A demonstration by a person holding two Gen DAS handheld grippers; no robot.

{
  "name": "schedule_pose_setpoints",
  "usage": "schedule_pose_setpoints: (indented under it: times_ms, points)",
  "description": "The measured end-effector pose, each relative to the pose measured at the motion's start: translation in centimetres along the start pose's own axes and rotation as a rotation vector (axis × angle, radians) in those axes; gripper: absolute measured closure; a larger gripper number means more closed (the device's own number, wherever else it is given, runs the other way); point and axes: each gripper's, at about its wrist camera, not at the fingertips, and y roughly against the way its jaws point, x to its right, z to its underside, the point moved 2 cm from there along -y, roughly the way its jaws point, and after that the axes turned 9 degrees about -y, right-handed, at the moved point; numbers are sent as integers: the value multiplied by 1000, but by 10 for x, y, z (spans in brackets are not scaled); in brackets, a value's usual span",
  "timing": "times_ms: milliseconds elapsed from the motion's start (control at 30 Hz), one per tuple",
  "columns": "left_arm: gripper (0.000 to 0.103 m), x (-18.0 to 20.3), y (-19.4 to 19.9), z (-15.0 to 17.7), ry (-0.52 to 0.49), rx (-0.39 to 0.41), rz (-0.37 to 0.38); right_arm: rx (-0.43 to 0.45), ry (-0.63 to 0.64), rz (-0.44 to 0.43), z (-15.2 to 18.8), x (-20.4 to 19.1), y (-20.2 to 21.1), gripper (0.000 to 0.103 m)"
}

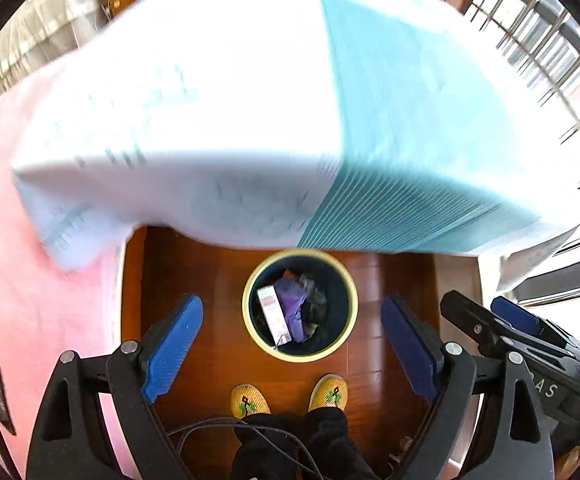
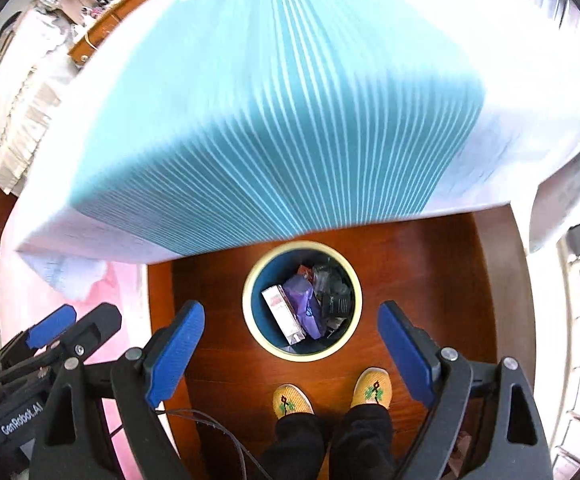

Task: Collect trash

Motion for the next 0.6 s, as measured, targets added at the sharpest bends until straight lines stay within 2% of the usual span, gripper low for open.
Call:
schedule_pose_setpoints:
  times_ms: [133, 300, 600]
  points:
    - [13, 8, 52, -18, -6, 49, -5, 35, 44, -10, -11, -12, 53, 14]
    - [13, 14, 99, -33, 3, 79, -23, 64, 70, -22, -25, -18, 108, 14]
    - [13, 31, 167, -50, 15, 186, -75, 158, 124, -59, -38, -32, 173, 14]
